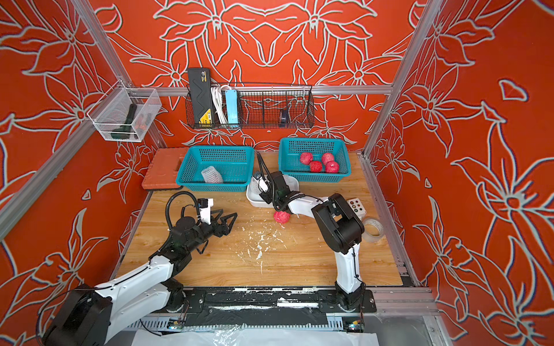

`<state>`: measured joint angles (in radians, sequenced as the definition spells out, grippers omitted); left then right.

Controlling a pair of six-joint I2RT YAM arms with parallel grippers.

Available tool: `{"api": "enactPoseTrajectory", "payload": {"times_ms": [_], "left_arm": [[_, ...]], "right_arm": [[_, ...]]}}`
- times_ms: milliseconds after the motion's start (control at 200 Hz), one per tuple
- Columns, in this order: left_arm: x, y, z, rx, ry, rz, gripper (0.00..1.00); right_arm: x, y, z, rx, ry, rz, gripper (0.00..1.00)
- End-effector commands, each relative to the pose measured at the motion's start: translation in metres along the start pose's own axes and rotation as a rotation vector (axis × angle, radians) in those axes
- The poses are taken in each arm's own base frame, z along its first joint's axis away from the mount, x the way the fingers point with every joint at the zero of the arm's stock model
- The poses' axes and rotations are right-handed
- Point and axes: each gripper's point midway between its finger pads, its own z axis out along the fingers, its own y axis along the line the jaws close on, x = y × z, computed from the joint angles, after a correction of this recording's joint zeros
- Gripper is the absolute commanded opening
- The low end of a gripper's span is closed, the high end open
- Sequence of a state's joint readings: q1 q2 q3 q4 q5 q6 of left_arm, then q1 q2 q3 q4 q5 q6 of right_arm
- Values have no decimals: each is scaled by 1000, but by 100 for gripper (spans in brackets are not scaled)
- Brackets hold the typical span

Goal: Remove foam nets from apples
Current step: Place the foam net into the storage box, then adjust the foam net in the storage box.

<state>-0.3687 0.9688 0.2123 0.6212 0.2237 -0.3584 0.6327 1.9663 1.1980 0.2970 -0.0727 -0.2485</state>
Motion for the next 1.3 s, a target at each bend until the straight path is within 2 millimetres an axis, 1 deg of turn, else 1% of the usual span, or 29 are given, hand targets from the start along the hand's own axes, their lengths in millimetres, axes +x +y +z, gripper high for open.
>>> {"api": "enactPoseTrajectory", "payload": {"times_ms": [0, 55, 195, 225, 370, 410, 515, 536, 586, 626, 726, 786, 831, 911, 941, 1051, 1106, 1196, 1281, 1296], "left_arm": [[3, -1, -1, 7, -4, 19, 87], [2, -1, -1, 9, -9, 16, 87], [1, -2, -1, 11, -11, 19, 87], [1, -2, -1, 11, -11, 20, 87], [1, -2, -1, 9, -8, 22, 87], [0, -3, -1, 10, -9, 22, 87], [0, -2, -1, 9, -9, 22, 87], [0, -3, -1, 10, -9, 22, 87], [-1, -3, -1, 12, -10, 22, 87], [-1, -3, -1, 12, -11, 23, 87], [-2, -4, 0, 13, -11, 24, 87], [-3, -4, 0, 12, -12, 25, 87], [-1, -3, 0, 10, -9, 25, 87], [-1, -3, -1, 8, -7, 27, 87], [0, -2, -1, 6, -8, 26, 87], [0, -2, -1, 5, -10, 23, 87], [-1, -3, -1, 13, -9, 24, 87], [-1, -6, 2, 27, 6, 36, 87], [-8, -15, 3, 63, -5, 56, 87], [-2, -12, 7, 57, 17, 51, 87]], "right_arm": [[-4, 2, 0, -30, 3, 13, 17], [-11, 1, -6, -33, -11, 14, 23], [-30, -2, -24, -41, -42, 23, 46], [-34, -2, -29, -48, -51, 20, 48], [-60, -9, -57, -43, -100, 27, 52], [-67, -10, -65, -44, -111, 25, 56], [-83, -13, -86, -47, -142, 20, 57], [-87, -14, -92, -45, -150, 22, 60], [-93, -16, -102, -40, -163, 25, 61], [-97, -20, -109, -26, -174, 29, 63], [-100, -31, -121, 0, -181, 43, 65], [-98, -38, -123, 4, -174, 62, 65], [-96, -42, -125, -16, -166, 78, 60], [-94, -42, -125, -50, -168, 93, 58], [-93, -40, -124, -61, -170, 92, 57], [-83, -43, -118, -55, -137, 115, 54], [-84, -41, -117, -62, -147, 121, 54], [-80, -36, -110, -91, -134, 127, 54], [-78, -28, -105, -147, -118, 140, 53], [-79, -26, -105, -160, -122, 144, 53]]}}
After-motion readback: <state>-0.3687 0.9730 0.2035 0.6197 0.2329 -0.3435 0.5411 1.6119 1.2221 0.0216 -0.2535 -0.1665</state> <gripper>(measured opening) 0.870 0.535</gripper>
